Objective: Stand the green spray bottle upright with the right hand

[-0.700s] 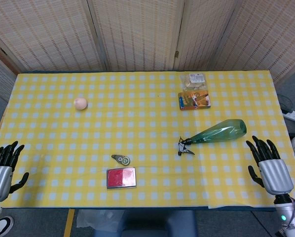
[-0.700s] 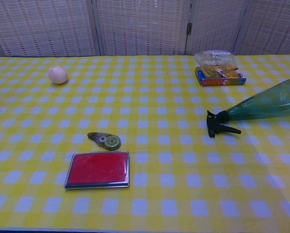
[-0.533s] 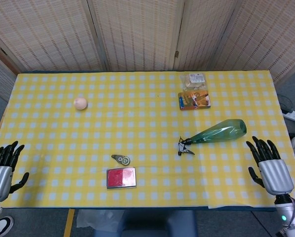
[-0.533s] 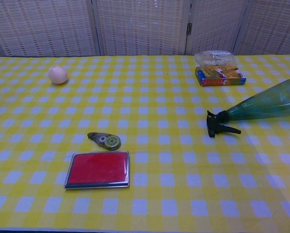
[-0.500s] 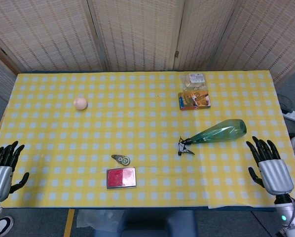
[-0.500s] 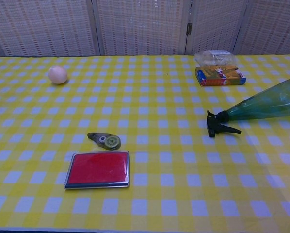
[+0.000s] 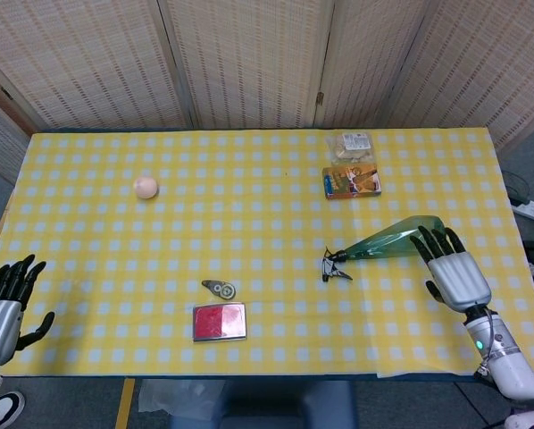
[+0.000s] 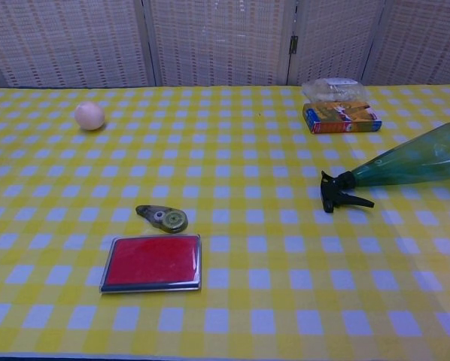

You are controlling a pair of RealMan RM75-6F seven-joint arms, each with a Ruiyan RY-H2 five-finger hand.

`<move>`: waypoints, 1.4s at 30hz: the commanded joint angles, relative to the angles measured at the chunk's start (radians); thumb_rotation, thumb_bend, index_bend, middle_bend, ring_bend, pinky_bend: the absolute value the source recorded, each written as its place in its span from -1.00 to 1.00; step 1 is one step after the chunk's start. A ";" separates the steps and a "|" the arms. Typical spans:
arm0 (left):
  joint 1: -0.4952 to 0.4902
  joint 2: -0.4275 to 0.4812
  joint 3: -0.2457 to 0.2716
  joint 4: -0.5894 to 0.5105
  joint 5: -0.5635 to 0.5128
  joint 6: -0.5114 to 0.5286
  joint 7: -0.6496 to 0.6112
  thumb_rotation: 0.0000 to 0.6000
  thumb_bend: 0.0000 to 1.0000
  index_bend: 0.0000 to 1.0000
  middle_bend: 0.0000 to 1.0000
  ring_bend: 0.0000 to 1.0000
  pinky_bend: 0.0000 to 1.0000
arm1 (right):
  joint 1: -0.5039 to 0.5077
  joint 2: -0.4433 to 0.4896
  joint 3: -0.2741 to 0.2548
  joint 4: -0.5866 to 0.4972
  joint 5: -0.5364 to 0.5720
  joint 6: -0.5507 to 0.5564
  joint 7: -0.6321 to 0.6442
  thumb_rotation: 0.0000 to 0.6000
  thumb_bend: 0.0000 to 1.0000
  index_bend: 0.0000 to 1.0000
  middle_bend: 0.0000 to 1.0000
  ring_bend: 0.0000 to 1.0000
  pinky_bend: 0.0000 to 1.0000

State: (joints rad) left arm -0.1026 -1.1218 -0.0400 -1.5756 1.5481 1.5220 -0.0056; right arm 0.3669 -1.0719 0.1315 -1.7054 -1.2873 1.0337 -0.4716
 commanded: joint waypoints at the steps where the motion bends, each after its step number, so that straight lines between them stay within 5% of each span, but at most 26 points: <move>1: 0.005 0.004 -0.002 0.001 0.001 0.010 -0.010 1.00 -0.18 -1.00 -1.00 -0.92 -1.00 | 0.150 -0.034 0.055 -0.001 0.189 -0.142 -0.170 1.00 -0.21 -1.00 -1.00 -1.00 -1.00; 8: 0.014 0.013 -0.003 0.006 0.001 0.025 -0.037 1.00 -0.18 -1.00 -1.00 -0.92 -1.00 | 0.290 -0.179 0.034 0.134 0.365 -0.231 -0.279 1.00 -0.21 -1.00 -1.00 -1.00 -1.00; 27: 0.015 0.021 -0.003 0.010 -0.005 0.017 -0.070 1.00 -0.19 -1.00 -1.00 -0.92 -1.00 | 0.411 -0.345 -0.064 0.317 0.486 -0.222 -0.366 1.00 -0.21 -0.83 -0.92 -0.90 -1.00; 30: 0.017 0.024 -0.004 0.010 -0.002 0.022 -0.082 1.00 -0.19 -1.00 -1.00 -0.92 -1.00 | 0.412 -0.369 -0.068 0.350 0.453 -0.213 -0.334 1.00 -0.21 -0.64 -0.73 -0.75 -0.97; 35: 0.017 0.024 -0.004 0.012 -0.002 0.021 -0.085 1.00 -0.19 -1.00 -1.00 -0.92 -1.00 | 0.400 -0.405 -0.072 0.405 0.344 -0.175 -0.251 1.00 -0.21 -0.03 -0.26 -0.38 -0.59; 42: 0.016 0.025 -0.004 0.012 -0.003 0.018 -0.082 1.00 -0.19 -1.00 -1.00 -0.92 -1.00 | 0.366 -0.394 -0.050 0.394 0.135 -0.045 -0.055 1.00 -0.21 0.20 -0.04 -0.18 -0.36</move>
State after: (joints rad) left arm -0.0866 -1.0971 -0.0438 -1.5638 1.5453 1.5399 -0.0876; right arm 0.7529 -1.4682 0.0699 -1.3081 -1.0641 0.9209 -0.6132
